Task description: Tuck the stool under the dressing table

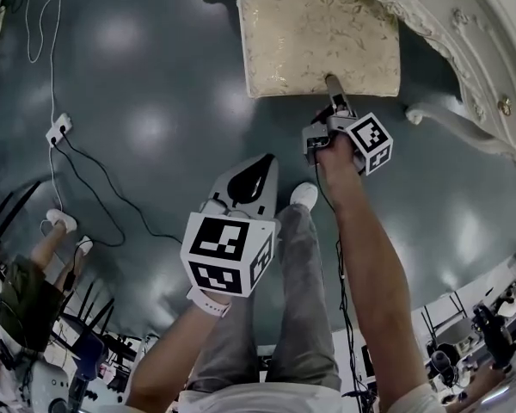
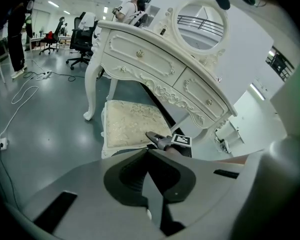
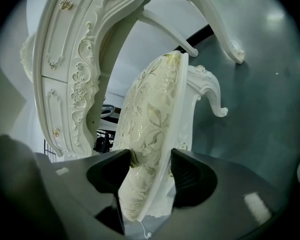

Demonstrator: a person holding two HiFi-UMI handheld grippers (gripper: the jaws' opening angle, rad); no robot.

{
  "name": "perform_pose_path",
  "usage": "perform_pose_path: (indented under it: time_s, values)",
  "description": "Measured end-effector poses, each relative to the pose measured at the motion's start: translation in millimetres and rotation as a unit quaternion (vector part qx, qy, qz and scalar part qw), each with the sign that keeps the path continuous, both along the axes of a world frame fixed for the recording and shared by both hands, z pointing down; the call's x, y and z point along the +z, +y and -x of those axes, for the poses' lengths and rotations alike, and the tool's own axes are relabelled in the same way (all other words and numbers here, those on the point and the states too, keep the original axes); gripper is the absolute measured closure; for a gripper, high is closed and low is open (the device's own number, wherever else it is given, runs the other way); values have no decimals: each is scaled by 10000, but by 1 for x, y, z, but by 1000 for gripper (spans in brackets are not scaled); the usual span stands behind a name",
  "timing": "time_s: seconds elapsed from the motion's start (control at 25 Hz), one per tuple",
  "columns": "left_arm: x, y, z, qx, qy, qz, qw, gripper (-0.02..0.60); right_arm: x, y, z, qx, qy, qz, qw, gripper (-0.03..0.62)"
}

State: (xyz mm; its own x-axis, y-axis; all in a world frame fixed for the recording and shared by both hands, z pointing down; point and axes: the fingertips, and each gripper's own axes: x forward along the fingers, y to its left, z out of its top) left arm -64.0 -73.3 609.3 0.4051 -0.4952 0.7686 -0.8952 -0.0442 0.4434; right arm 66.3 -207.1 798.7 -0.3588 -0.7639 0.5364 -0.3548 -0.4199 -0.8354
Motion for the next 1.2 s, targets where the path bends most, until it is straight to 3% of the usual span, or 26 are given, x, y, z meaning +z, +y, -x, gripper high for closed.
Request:
perform_pose_path:
  time_s: [0.16, 0.48, 0.68, 0.96, 1.2]
  values:
    - [2, -11, 3, 26, -2, -33, 10000, 575, 0, -11, -4, 218, -32, -55, 9997, 324]
    - [-4, -20, 8, -44, 54, -102, 9999, 575, -6, -24, -7, 169, 94, -131, 9997, 324]
    - [-14, -26, 12, 65, 27, -224, 9997, 575, 1, -29, -16, 12, 202, -14, 9998, 324]
    - [-8, -36, 16, -77, -92, -76, 9999, 575, 2, -41, -23, -101, 173, -75, 9998, 324]
    - [-10, -53, 0, -257, -62, -59, 9996, 575, 2, -64, -32, -477, 205, -164, 9985, 324]
